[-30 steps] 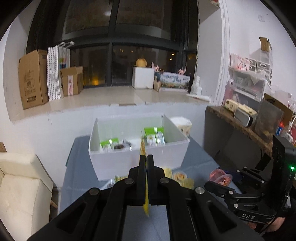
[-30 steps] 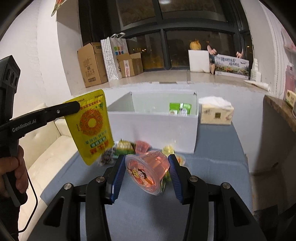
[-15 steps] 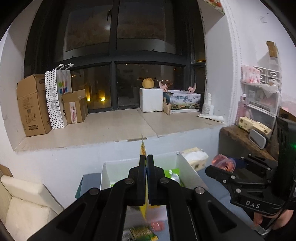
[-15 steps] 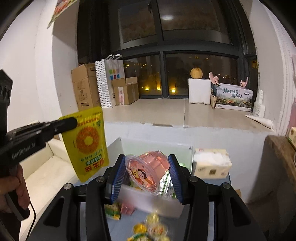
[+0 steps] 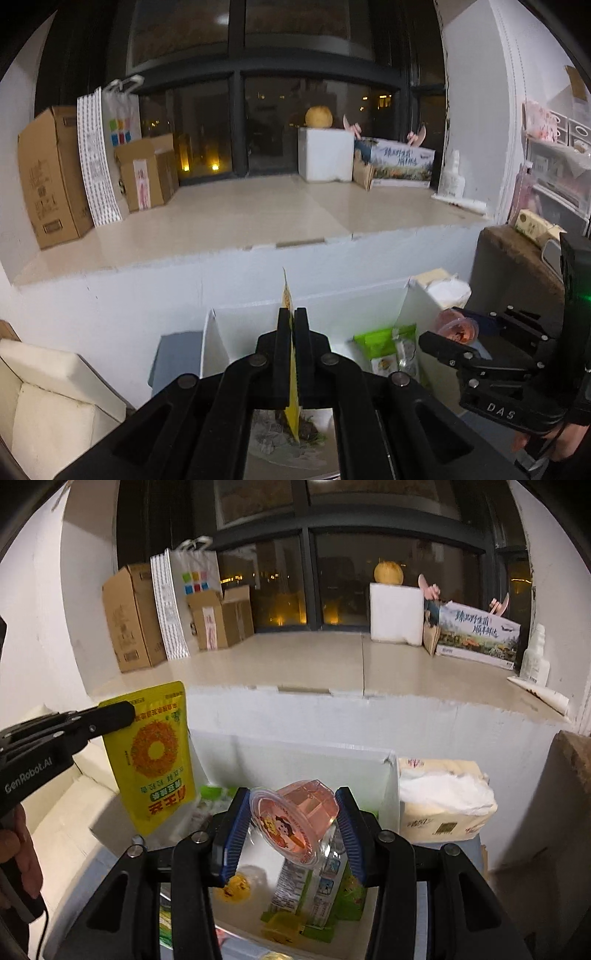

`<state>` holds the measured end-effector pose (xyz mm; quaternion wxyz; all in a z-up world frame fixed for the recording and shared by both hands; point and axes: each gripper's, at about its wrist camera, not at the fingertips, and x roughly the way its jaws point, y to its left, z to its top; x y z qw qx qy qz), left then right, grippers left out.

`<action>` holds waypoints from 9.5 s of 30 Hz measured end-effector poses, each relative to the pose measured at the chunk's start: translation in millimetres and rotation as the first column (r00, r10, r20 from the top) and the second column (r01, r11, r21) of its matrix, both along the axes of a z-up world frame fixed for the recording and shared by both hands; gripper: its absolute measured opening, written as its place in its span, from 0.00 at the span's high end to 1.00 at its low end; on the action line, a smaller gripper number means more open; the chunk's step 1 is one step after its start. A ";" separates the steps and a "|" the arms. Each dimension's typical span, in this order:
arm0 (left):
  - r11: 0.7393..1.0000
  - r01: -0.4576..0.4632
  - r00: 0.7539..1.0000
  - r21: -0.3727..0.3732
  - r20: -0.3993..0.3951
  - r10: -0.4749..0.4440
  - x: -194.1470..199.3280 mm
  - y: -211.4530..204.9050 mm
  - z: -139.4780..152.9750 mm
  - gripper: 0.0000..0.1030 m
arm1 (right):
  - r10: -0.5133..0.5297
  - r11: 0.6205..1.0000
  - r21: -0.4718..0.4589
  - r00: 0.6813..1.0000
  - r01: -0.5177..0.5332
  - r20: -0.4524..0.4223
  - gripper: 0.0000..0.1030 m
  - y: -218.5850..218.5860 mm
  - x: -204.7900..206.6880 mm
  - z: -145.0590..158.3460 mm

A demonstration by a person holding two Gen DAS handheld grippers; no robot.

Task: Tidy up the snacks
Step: 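Carry the bag and cup into the white box and open both tools, then move both tools back over the remaining snacks on the table, then grasp the yellow octagonal jelly cup with the right tool, then grasp the green garlic-flavour snack bag with the left tool while the right tool holds its cup, then carry the bag and cup into the white box and open both tools, then move both tools back over the remaining snacks on the table, then grasp the clear round jelly cup with cartoon lid using the right tool, then grasp the orange jelly cup with the left tool while the right tool holds its cup, then carry both jelly cups into the white box and open both tools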

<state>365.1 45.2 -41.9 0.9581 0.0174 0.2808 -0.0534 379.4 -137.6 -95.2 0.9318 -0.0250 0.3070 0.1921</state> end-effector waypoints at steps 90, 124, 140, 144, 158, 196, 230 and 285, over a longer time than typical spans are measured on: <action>0.985 0.101 0.958 -0.137 -0.254 -0.134 -195.9 -105.8 -126.0 0.00 | -0.058 0.998 -0.009 0.994 0.057 -0.096 0.64 -130.5 -213.5 -70.3; 0.984 0.124 0.986 -0.130 -0.097 -0.137 -220.9 -82.3 -64.5 0.34 | 0.005 0.998 0.063 0.999 -0.002 -0.040 0.64 -113.9 -230.9 -44.3; 0.993 0.059 0.998 -0.104 -0.007 -0.060 -129.7 -3.5 -4.3 0.34 | 0.078 0.995 0.060 0.996 -0.080 0.039 0.64 -25.9 -117.8 12.7; 0.995 0.035 0.999 -0.095 -0.015 -0.036 -87.7 8.9 -3.3 0.34 | 0.076 0.996 0.040 0.997 -0.077 0.023 0.64 -10.0 -76.8 15.6; 1.000 -0.025 0.998 -0.017 -0.056 0.024 -19.6 9.2 -31.8 0.01 | 0.019 0.998 -0.063 1.000 -0.019 -0.006 0.10 -2.9 -10.2 -14.3; 0.993 -0.045 0.985 -0.112 -0.171 0.025 -229.8 1.2 -98.7 0.00 | -0.071 0.996 0.046 0.989 0.077 -0.133 0.00 -62.3 -157.8 -83.1; 1.000 -0.013 0.989 0.027 -0.147 0.017 -227.6 -27.6 -103.0 0.00 | -0.048 0.998 0.026 0.989 0.053 -0.138 0.52 -63.2 -150.6 -79.4; 0.986 0.140 0.990 -0.091 0.013 -0.140 -171.3 -56.6 -25.8 0.59 | -0.071 0.992 0.102 0.997 0.074 -0.032 0.52 -92.5 -193.0 -29.6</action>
